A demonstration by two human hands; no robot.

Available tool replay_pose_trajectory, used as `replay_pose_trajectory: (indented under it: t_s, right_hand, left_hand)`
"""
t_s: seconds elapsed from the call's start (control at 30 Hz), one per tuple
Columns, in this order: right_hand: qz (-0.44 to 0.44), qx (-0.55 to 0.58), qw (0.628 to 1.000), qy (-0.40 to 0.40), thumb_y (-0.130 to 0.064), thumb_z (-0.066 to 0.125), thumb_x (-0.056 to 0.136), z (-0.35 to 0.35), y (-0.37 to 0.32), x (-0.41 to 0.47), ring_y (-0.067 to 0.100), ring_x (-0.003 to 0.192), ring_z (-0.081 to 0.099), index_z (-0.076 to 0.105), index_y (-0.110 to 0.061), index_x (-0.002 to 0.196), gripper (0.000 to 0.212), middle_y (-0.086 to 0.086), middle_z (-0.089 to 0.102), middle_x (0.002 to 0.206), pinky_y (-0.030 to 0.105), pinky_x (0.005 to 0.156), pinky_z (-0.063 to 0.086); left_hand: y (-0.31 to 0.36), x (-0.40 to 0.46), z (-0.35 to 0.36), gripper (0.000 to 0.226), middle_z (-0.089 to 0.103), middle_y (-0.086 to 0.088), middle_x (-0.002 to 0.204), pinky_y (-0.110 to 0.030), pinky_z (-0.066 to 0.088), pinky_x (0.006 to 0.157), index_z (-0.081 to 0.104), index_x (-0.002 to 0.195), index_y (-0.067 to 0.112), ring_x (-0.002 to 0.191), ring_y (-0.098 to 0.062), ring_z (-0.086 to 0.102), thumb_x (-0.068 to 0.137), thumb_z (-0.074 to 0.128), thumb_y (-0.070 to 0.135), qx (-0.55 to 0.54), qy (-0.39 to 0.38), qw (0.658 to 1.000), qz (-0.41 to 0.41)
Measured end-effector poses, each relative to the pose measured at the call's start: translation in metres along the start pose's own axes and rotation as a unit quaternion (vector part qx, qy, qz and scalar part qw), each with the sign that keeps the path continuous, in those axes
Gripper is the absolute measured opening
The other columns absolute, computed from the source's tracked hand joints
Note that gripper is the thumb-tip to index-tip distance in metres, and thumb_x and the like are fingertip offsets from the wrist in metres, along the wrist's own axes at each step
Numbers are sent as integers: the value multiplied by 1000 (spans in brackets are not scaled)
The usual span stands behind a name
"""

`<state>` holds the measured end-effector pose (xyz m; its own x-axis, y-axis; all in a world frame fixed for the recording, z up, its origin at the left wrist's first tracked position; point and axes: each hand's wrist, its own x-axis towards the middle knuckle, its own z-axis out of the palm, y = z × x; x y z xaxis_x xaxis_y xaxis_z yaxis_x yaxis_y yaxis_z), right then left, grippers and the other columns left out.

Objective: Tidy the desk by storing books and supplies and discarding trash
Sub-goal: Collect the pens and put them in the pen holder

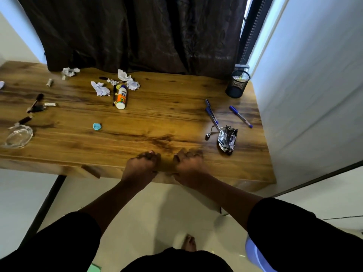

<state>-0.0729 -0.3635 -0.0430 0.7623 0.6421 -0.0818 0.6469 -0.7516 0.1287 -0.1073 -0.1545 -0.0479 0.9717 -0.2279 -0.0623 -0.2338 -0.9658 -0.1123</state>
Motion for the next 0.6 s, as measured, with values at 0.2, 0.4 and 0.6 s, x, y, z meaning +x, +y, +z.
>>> replay_pose_trajectory:
  t_s: [0.2, 0.4, 0.6]
  right_hand:
    - [-1, 7, 999, 31, -63, 69, 76, 9, 6, 0, 34, 87, 63, 64, -13, 111, 61, 15, 62, 109, 46, 72, 50]
    - [-11, 112, 993, 31, -74, 36, 92, -6, 41, 13, 29, 88, 67, 69, -20, 97, 63, 6, 69, 103, 37, 70, 53]
    - [123, 184, 972, 74, -34, 53, 94, -31, 95, 46, 21, 84, 64, 66, -25, 90, 17, -4, 66, 88, 31, 64, 47]
  left_hand:
    - [11, 3, -9, 72, 73, -7, 85, -31, 55, 47, 71, 109, 11, 64, -25, 71, 49, 97, 41, -8, 23, 1000, 3]
    - [15, 11, -7, 58, 69, -5, 66, -28, 50, 49, 73, 82, 16, 51, -28, 65, 65, 70, 71, 9, 51, 999, 3]
    - [0, 52, -29, 38, 74, 4, 91, -32, 53, 78, 73, 97, 30, 89, -26, 70, 91, 47, 57, -134, 79, 982, -110]
